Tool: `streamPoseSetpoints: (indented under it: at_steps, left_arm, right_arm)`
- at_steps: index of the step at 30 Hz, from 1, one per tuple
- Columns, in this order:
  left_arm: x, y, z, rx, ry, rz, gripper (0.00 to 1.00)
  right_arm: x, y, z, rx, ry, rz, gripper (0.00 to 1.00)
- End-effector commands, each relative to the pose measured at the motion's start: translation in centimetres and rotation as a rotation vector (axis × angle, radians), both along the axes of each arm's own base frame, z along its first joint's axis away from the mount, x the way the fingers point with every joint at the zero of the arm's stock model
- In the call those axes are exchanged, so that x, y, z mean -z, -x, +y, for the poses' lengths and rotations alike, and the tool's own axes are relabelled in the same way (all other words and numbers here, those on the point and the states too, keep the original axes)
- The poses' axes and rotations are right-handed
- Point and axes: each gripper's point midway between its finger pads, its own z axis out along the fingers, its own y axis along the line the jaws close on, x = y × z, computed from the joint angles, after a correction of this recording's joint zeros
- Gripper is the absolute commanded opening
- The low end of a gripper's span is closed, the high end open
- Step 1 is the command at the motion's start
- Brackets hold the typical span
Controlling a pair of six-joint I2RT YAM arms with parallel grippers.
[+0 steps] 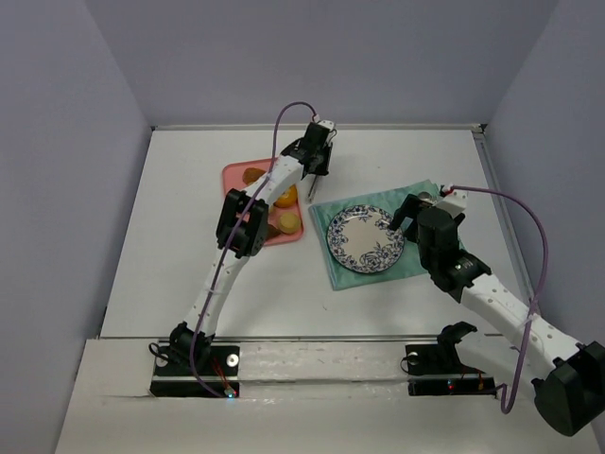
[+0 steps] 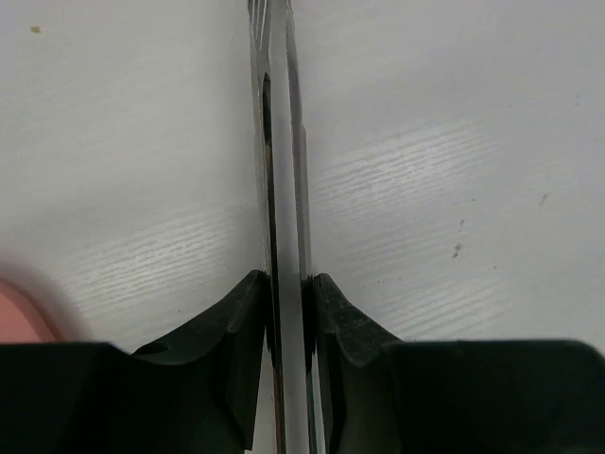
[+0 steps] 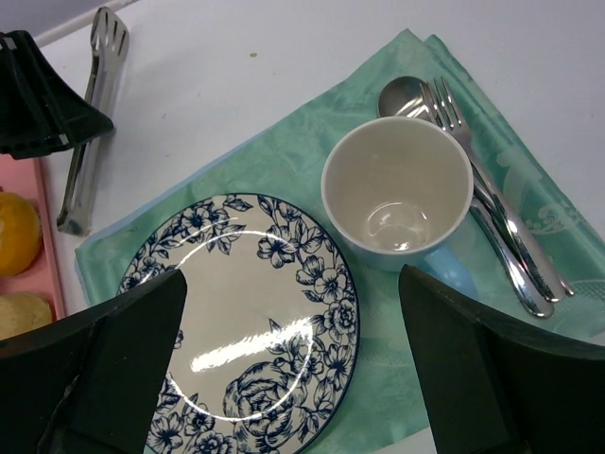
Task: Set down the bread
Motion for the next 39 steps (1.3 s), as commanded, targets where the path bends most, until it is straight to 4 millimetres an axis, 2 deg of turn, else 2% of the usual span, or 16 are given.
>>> streamPoseSetpoints:
  at_steps: [1,6,8,9,11,12,13,14,16,17,18,19,23,27,32,39]
  left_arm:
    - [-15.2,0.1,-1.2,0.069,0.117,-0.221,0.34]
    - [-25.3,2.9,0.4,0.085,0.166,-0.361,0.33]
    - [-24.8,3.8,1.9,0.046,0.141,-0.359,0.32]
    - [-27.8,5.1,2.8,0.035,0.164,-0.403,0.31]
    - [-25.5,7.9,4.6,0.011,0.159,-0.354,0.30]
    - [-28.7,8.5,4.9,0.009,0.196,-0.417,0.30]
    - [-25.4,9.9,5.7,-0.007,0.186,-0.353,0.30]
    - [-28.3,11.6,6.6,-0.014,0.239,-0.414,0.30]
    - [-27.7,13.9,7.6,-0.029,0.281,-0.401,0.30]
    - [-23.7,15.5,8.5,-0.050,0.266,-0.329,0.31]
    - [-22.5,18.0,9.7,-0.084,0.313,-0.302,0.31]
    - [-25.2,18.7,9.9,-0.097,0.382,-0.343,0.32]
    - [-18.6,25.3,12.6,-0.186,0.453,-0.200,0.33]
    - [-18.8,29.6,15.9,-0.268,0.503,-0.190,0.39]
    - [-17.4,31.6,19.6,-0.394,0.397,-0.154,0.52]
    - [-16.5,31.2,21.2,-0.503,0.331,-0.133,0.63]
  right_arm:
    - [-2.5,-0.1,-0.3,0.020,-0.028,-0.077,1.00]
    - [-2.9,0.3,0.0,-0.004,-0.041,-0.089,1.00]
    - [-2.8,0.4,0.0,-0.006,-0.044,-0.090,1.00]
    - [-3.0,0.4,0.0,-0.012,-0.050,-0.095,1.00]
    - [-2.9,0.5,0.2,-0.025,-0.055,-0.094,1.00]
    - [-3.0,0.5,0.3,-0.029,-0.058,-0.096,1.00]
    - [-2.9,0.5,0.5,-0.036,-0.061,-0.094,1.00]
    - [-2.8,0.6,0.6,-0.044,-0.064,-0.091,1.00]
    - [-3.0,0.6,0.7,-0.052,-0.067,-0.094,1.00]
    - [-2.9,0.6,0.9,-0.058,-0.071,-0.091,1.00]
    - [-3.0,0.5,1.0,-0.065,-0.072,-0.093,1.00]
    - [-3.0,0.5,1.1,-0.070,-0.076,-0.092,1.00]
    - [-2.8,0.3,1.6,-0.091,-0.077,-0.087,1.00]
    - [-2.4,-0.1,2.4,-0.124,-0.076,-0.075,1.00]
    - [-2.0,-0.3,2.7,-0.136,-0.067,-0.059,1.00]
    - [-2.2,-0.2,2.5,-0.129,-0.063,-0.071,1.00]
